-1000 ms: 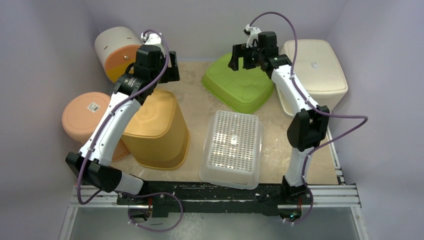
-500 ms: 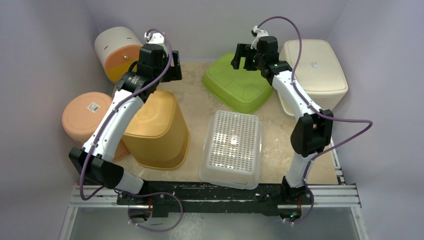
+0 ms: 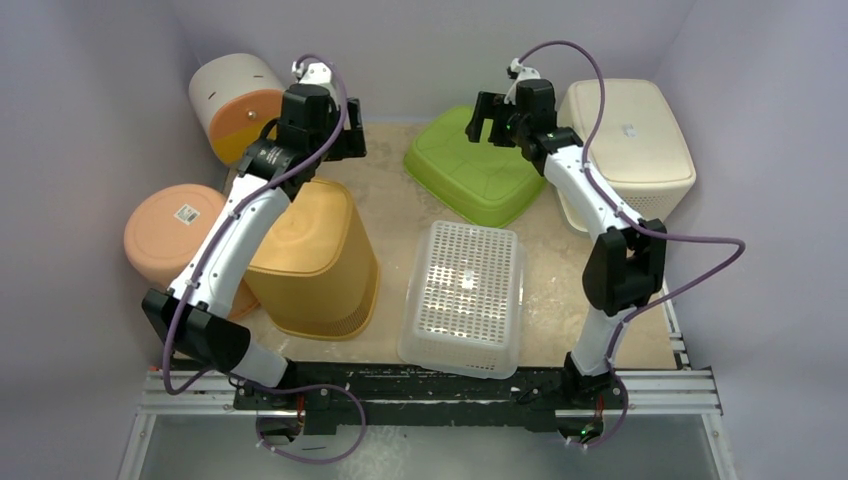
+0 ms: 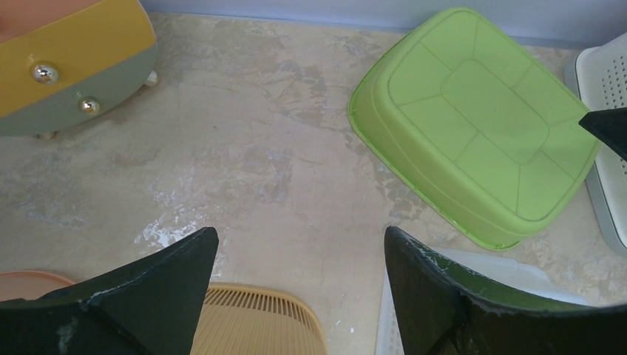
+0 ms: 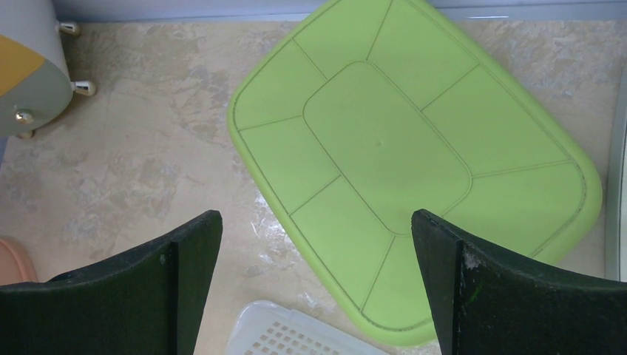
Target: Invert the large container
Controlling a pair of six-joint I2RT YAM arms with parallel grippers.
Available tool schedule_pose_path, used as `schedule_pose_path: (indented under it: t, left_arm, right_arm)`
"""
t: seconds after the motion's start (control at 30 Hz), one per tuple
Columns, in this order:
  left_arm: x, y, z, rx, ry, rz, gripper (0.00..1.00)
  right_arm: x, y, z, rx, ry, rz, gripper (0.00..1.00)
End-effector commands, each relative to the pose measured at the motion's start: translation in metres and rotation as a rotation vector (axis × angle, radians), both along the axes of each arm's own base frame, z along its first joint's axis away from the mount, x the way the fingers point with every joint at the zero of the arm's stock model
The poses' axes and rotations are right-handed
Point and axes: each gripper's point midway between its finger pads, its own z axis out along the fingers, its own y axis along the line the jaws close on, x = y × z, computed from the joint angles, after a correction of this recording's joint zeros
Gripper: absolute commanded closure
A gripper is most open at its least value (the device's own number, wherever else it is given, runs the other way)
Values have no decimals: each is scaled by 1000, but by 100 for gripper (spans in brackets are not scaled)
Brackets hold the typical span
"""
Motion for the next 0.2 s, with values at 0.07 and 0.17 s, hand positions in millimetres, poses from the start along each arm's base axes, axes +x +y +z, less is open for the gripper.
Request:
schedule_pose_path:
  t: [0.07, 0.17]
  left_arm:
    - [4, -6, 19, 5, -54, -37, 20]
    - [5, -6, 18, -1, -54, -33, 20]
  right_arm:
    - [-5, -10, 51, 6, -131, -45, 0]
    - [-5, -13, 51, -10, -135, -49, 0]
